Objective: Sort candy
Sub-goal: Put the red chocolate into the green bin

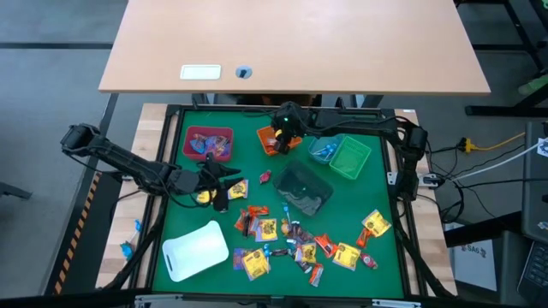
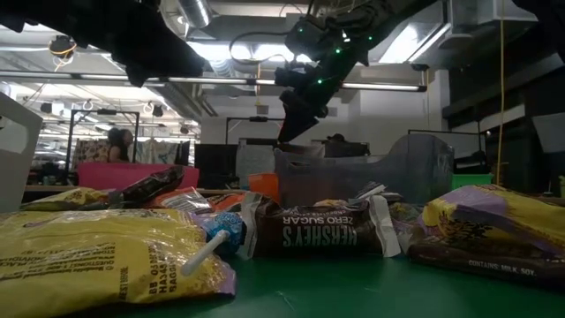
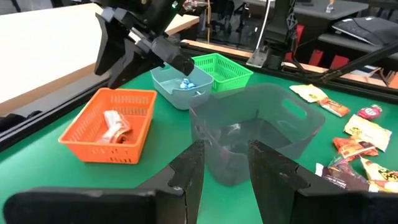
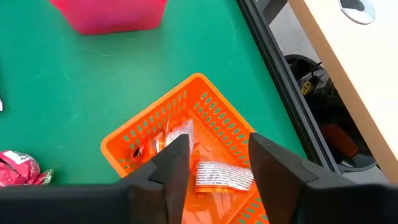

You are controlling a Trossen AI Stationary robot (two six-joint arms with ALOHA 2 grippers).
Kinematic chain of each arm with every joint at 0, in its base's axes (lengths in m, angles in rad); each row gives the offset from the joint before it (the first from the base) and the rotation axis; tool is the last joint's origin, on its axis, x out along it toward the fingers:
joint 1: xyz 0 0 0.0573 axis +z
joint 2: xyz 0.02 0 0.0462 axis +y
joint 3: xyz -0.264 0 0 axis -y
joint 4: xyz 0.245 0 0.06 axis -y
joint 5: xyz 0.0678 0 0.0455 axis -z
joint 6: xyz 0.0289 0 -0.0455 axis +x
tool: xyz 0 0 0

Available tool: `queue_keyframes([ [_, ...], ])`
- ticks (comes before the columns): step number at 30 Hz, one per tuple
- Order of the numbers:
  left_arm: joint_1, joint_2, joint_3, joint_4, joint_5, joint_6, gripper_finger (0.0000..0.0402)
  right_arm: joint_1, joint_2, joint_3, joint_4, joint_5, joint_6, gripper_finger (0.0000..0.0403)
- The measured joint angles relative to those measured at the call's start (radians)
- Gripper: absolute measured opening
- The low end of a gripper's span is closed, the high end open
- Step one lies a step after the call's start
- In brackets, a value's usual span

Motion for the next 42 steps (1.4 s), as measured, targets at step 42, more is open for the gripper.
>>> queue_keyframes([
  [42,0.208,0.215,-0.002,0.179,0.291,-0.209,0.0112,0.231,-0.698,-0.087,-0.776,0.009,0.281,0.0179],
])
